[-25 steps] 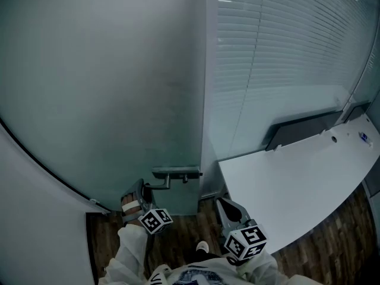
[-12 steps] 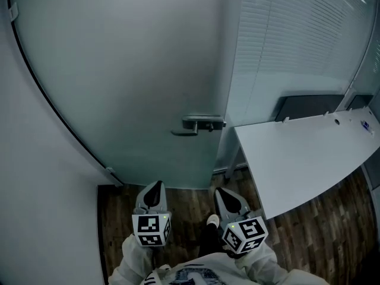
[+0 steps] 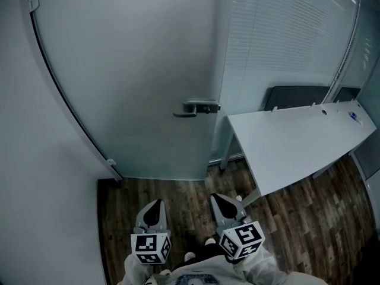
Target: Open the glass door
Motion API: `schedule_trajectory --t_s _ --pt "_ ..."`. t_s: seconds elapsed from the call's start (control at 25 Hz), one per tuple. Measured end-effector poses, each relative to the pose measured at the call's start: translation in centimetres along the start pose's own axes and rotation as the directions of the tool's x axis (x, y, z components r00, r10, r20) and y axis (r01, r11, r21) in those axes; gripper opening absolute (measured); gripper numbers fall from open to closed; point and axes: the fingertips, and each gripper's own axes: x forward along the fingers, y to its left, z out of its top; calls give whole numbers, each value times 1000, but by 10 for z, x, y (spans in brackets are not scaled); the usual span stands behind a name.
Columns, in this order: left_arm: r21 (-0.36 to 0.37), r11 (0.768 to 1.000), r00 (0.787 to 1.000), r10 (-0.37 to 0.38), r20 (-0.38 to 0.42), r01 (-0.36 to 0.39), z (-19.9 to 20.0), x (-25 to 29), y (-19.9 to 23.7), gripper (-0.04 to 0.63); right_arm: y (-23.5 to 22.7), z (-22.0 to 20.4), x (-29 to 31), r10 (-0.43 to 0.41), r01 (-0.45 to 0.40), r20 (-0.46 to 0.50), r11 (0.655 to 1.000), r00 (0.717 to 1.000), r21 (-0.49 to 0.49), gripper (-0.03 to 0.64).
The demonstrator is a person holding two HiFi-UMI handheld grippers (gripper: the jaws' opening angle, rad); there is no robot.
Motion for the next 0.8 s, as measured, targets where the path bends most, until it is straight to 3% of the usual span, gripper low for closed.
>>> schedule_trajectory --t_s 0.36,0.8 --pt "69 997 1000 -19 -15 20 -5 0 -29 1 -1 -4 -21 0 0 -35 1000 999 11 5" --pt "84 994 996 -69 -56 73 -29 21 -71 2 -31 -15 -39 -25 26 -44 999 999 29 4"
